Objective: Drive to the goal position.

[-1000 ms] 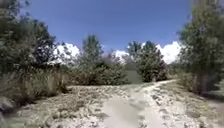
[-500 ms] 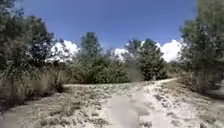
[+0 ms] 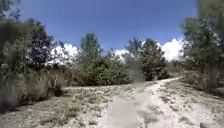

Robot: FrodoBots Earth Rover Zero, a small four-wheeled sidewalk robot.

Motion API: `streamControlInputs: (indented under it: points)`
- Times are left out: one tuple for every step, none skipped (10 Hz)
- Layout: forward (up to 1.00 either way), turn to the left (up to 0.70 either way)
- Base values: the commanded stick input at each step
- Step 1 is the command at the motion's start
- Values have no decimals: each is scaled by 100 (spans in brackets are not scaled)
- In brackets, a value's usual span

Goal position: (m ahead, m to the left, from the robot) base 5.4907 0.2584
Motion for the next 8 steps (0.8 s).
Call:
streamControlInputs:
  points:
    - [44, 2]
    - [44, 2]
    - [44, 2]
    - [44, 2]
    - [44, 2]
    - [44, 2]
    - [44, 2]
    - [44, 2]
